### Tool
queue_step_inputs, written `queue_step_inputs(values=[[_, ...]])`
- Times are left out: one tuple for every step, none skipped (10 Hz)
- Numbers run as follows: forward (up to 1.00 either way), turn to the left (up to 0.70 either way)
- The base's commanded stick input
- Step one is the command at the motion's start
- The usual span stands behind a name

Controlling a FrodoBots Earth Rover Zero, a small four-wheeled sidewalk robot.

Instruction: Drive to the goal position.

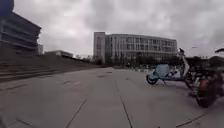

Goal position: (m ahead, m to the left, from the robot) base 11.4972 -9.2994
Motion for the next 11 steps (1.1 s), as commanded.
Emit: queue_step_inputs(values=[[0.70,0.00],[0.70,0.00],[0.70,0.00],[0.70,0.00],[0.70,0.00],[0.70,0.00],[0.70,0.00],[0.70,0.00],[0.70,0.00],[0.70,0.00],[0.70,0.00]])
